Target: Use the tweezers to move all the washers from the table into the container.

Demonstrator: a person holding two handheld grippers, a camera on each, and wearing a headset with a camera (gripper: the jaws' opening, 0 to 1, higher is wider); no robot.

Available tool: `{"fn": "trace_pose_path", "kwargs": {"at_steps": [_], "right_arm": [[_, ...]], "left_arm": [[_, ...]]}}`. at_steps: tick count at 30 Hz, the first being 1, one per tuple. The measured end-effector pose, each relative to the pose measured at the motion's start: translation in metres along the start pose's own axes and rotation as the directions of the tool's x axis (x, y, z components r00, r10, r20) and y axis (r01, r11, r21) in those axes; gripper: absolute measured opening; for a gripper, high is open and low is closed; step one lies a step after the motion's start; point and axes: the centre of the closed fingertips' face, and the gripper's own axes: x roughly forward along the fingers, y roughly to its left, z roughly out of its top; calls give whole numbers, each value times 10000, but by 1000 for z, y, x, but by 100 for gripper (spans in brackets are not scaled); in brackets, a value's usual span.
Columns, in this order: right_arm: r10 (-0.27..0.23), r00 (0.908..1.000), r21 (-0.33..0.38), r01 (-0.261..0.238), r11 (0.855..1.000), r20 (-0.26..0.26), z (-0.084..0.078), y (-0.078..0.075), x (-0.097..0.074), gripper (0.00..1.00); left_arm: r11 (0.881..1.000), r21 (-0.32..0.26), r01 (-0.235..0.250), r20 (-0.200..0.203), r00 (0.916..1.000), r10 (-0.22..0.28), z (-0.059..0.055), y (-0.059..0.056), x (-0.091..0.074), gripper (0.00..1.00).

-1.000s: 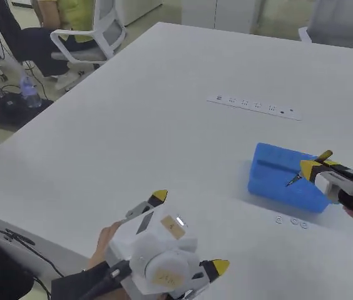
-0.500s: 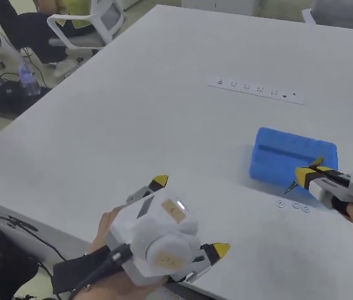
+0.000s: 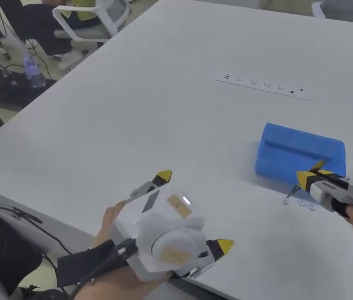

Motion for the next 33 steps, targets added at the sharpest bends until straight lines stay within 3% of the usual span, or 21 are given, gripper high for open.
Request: {"fn": "trace_pose_path", "kwargs": {"at_steps": [10, 18, 24, 33], "right_arm": [[-81, 10000, 68, 81, 9999, -19, -3, -2, 1, 3], [-170, 9998, -281, 171, 9995, 33, -6, -3, 3, 3], [-94, 9999, -207, 96, 9997, 101, -6, -3, 3, 3], [-472, 9988, 345, 467, 9983, 147, -10, -10, -1, 1]], "left_arm": [[10000, 14, -1, -86, 10000, 1, -1, 0, 0, 91], [10000, 28, -12, -116, 9999, 12, -2, 0, 1, 91], [9999, 108, -17, -234, 9997, 19, -4, 0, 1, 90], [9999, 140, -13, -245, 9997, 16, -4, 0, 1, 90]]}}
